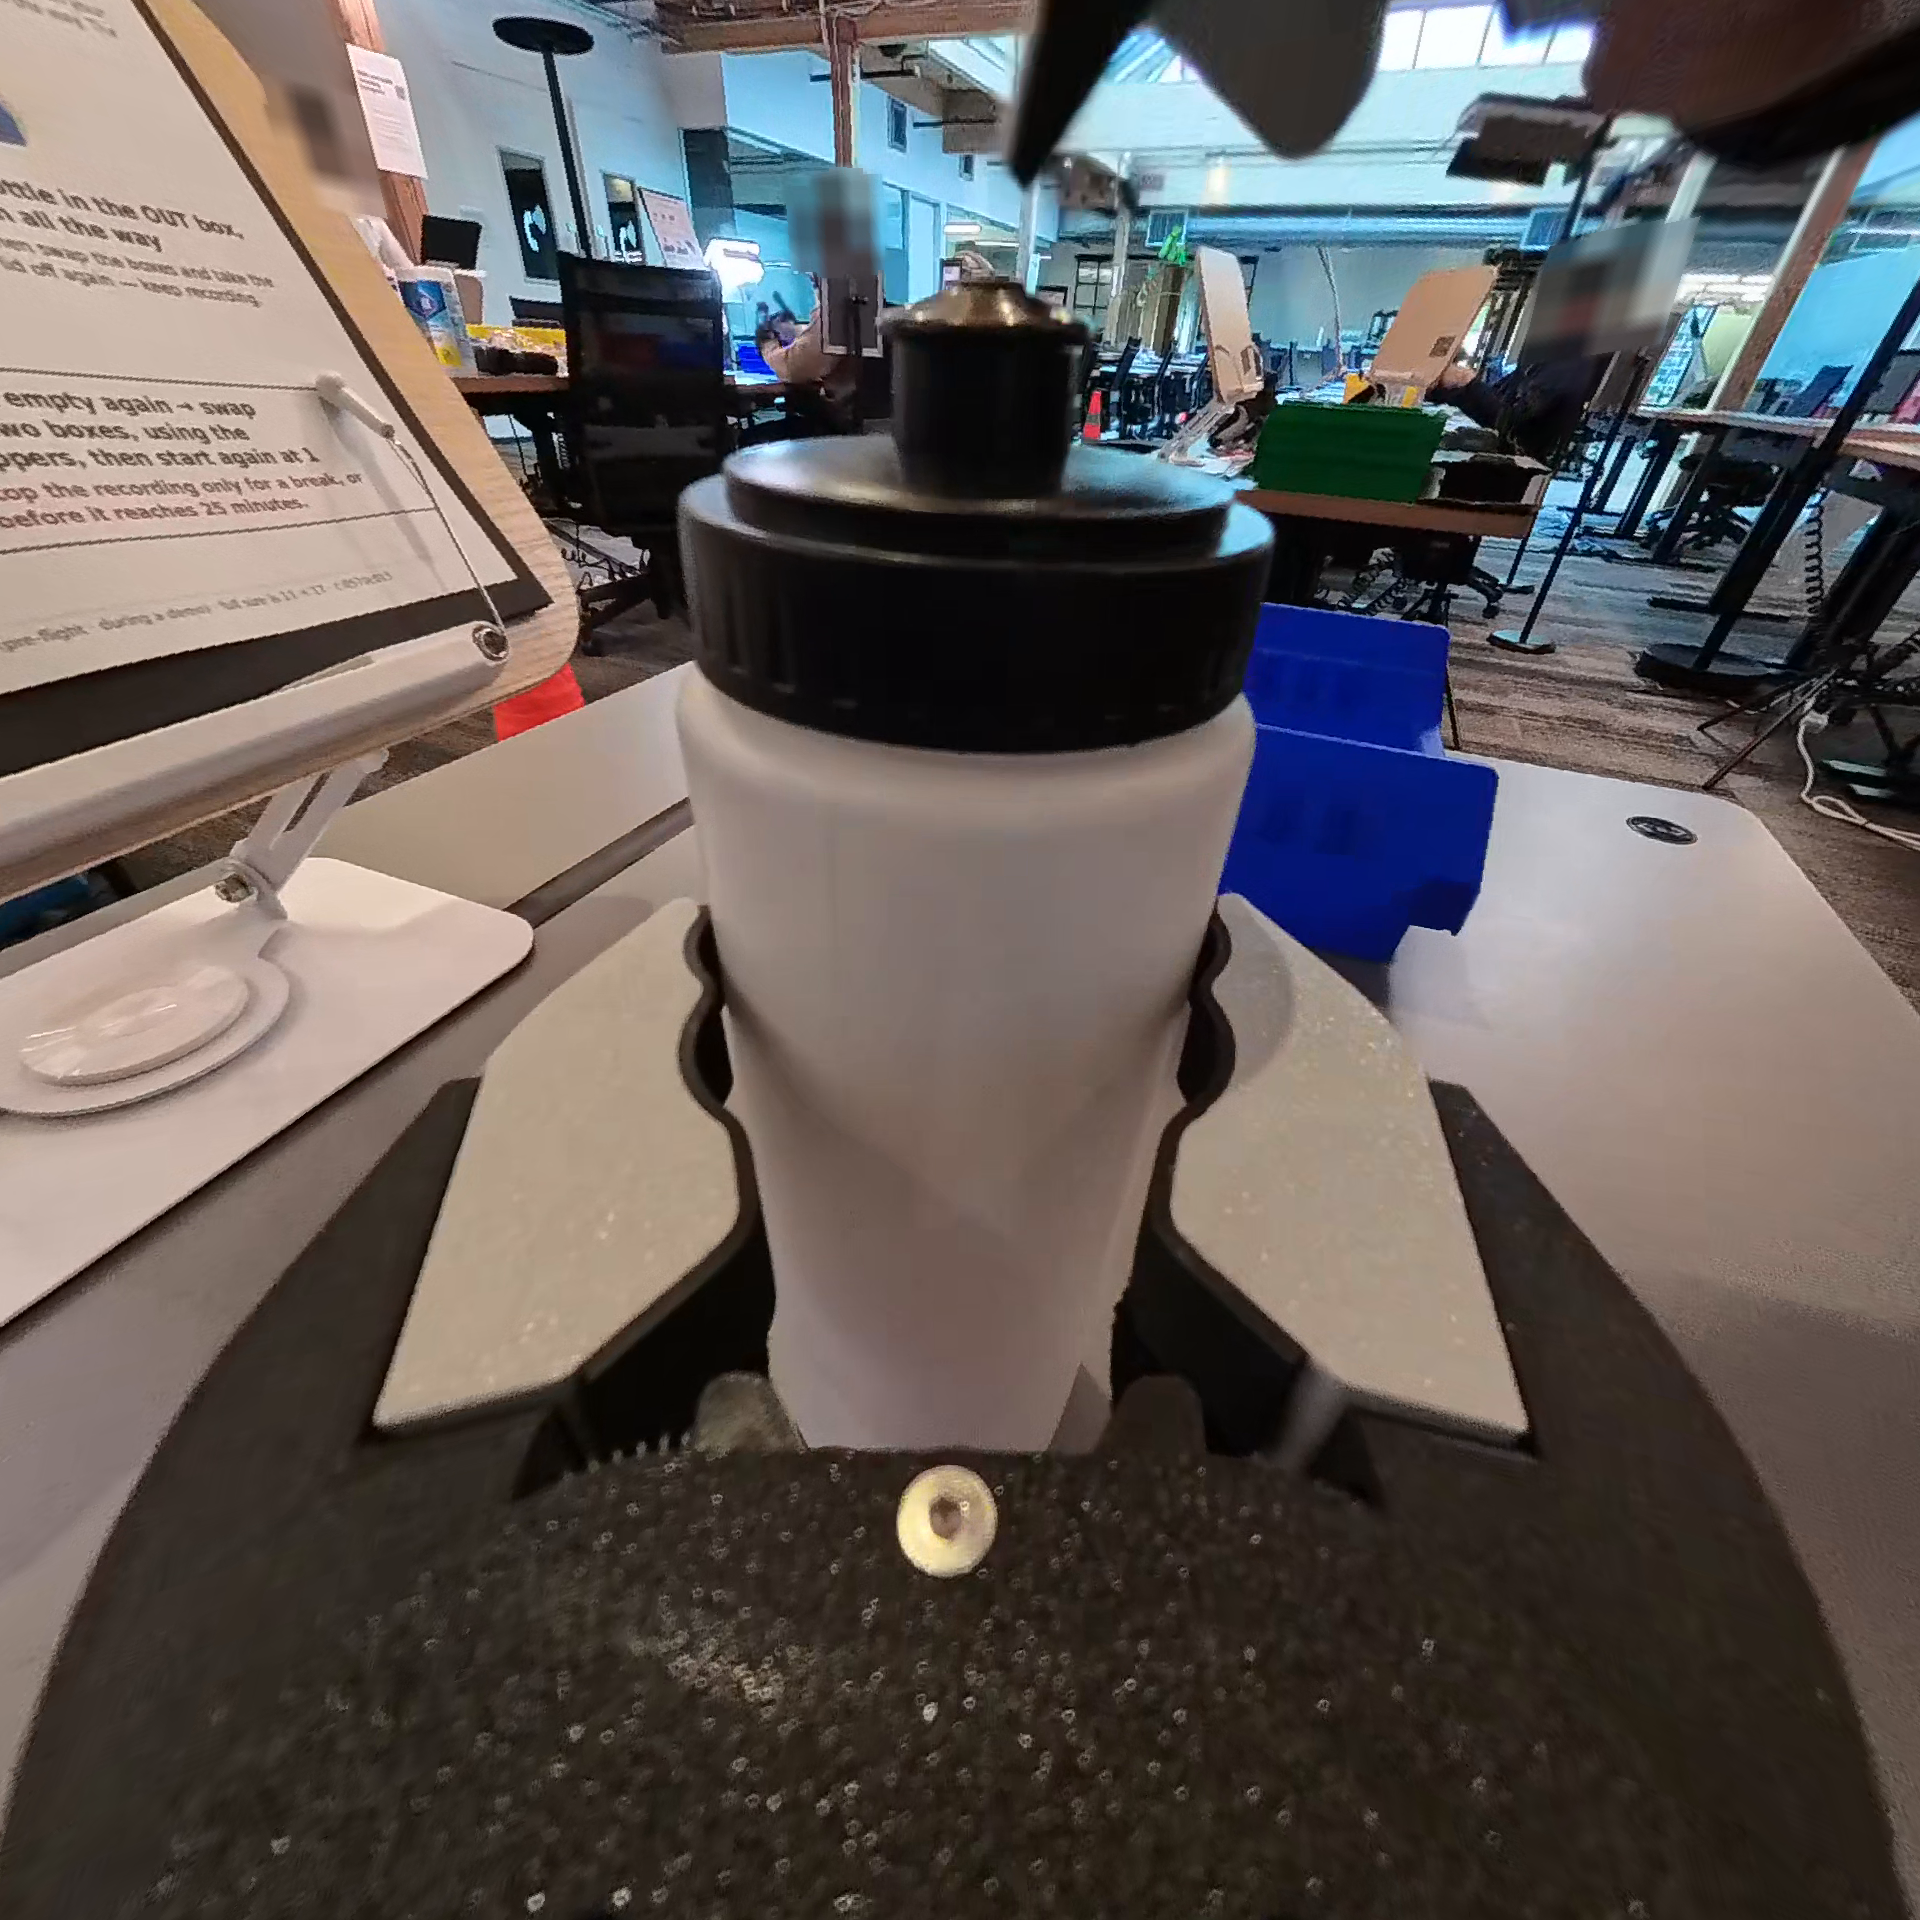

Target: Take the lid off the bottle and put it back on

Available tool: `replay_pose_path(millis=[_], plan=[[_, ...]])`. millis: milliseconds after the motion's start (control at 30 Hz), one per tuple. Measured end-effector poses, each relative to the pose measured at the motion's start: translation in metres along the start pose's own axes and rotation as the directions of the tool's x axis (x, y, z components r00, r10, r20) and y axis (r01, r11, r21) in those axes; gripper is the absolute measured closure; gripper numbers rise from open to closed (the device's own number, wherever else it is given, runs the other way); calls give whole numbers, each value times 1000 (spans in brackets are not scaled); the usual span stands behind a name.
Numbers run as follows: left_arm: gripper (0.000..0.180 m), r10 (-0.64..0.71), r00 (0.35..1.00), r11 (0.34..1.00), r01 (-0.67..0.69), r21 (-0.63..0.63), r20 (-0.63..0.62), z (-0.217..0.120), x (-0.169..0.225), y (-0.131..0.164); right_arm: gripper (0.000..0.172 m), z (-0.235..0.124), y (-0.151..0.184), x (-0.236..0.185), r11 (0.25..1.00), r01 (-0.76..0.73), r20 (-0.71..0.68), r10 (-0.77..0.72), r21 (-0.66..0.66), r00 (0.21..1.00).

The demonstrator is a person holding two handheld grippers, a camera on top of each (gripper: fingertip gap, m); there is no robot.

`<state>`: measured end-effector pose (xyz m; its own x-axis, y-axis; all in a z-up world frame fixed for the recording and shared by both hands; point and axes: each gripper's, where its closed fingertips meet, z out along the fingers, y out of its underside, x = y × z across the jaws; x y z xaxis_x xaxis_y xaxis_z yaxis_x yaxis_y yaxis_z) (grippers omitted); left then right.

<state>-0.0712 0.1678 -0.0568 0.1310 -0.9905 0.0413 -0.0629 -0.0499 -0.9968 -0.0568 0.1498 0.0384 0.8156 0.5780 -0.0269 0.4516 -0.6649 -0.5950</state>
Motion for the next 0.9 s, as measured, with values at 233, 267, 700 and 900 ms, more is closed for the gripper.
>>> replay_pose_path(millis=[233, 267, 700, 900], plan=[[95, -5, 1000, 1000, 5, -4, 23, 0, -2, 0, 88, 41, -20, -12, 945, -21, -60, 2, -327, 998], [95, -5, 1000, 1000, 5, -6, 27, 0, -2, 0, 88, 45, -19, -11, 933, -29, -78, 1, -358, 997], [95, -20, 998, 1000, 21, -5, 53, -1, -7, 0, 94, 58, -8, -15, 910, -137, -86, 112, -392, 990], [95, -17, 998, 1000, 17, -3, 54, -2, -7, 0, 102, 62, -5, -18, 912, -125, -98, 94, -391, 991]])
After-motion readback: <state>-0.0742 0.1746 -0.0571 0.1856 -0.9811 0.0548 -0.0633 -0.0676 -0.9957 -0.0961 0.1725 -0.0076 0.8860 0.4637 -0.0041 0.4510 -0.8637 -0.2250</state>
